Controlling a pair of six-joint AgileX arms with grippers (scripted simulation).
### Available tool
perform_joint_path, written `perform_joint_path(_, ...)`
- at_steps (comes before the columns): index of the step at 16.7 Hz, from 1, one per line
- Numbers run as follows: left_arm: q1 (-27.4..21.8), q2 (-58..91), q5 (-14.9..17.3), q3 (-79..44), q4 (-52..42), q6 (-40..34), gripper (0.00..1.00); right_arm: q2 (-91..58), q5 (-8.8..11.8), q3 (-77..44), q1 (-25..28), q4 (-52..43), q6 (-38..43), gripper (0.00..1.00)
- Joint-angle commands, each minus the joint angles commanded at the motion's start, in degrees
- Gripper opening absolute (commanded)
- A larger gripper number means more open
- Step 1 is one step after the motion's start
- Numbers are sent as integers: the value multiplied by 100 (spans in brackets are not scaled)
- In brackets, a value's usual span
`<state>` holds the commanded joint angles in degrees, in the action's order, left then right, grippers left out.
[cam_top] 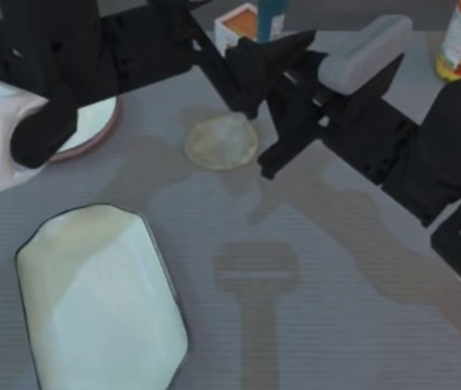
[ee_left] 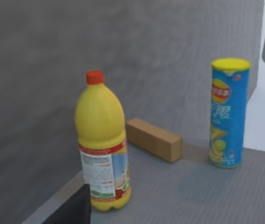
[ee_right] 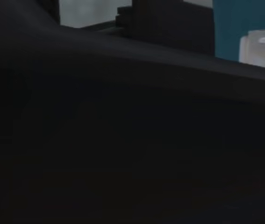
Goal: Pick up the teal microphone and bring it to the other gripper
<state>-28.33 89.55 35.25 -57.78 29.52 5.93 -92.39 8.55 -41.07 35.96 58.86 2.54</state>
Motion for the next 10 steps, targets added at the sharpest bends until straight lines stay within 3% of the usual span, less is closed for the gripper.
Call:
perform_joint_path(5,-73,102,-71,-82,24,-4,100,0,0,0,0,0,0,0)
perform_joint_path(10,-73,102,-71,-82,24,-4,62,0,0,0,0,0,0,0)
